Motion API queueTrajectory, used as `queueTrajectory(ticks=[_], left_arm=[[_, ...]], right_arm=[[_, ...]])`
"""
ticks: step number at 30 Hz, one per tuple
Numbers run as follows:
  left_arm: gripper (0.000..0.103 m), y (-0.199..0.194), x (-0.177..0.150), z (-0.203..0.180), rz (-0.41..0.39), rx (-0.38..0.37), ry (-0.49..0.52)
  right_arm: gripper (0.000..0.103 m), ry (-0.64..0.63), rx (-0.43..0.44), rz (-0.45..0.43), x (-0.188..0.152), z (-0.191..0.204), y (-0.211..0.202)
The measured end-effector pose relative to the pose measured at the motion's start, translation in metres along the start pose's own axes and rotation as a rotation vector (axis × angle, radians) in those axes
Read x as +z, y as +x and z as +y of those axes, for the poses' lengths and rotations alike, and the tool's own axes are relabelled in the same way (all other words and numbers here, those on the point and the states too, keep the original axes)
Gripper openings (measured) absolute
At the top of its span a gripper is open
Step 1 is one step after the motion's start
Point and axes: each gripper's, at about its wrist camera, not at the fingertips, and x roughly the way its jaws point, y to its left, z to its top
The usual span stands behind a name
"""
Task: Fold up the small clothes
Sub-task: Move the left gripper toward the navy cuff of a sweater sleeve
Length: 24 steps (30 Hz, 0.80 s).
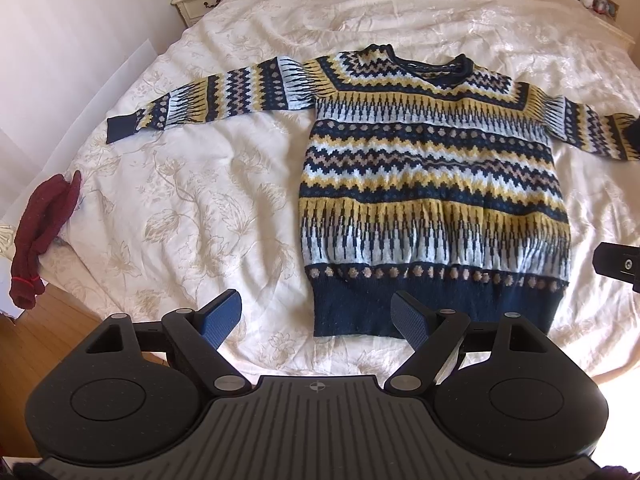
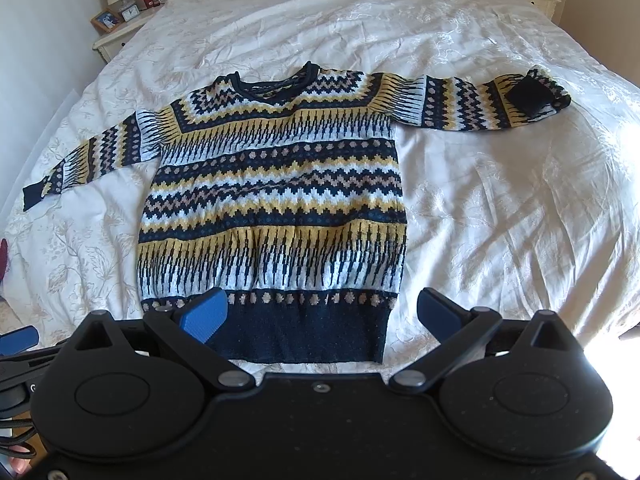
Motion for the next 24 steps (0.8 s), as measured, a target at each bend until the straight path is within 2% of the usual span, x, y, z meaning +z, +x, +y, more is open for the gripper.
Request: queueTrajectory(ticks=[24], left_arm=[[0.082, 0.005, 0.009, -0.012, 0.030, 0.026, 0.011]], right_arm=[[0.101, -0.021, 0.017, 0.023, 0.002, 0.001, 0.012]])
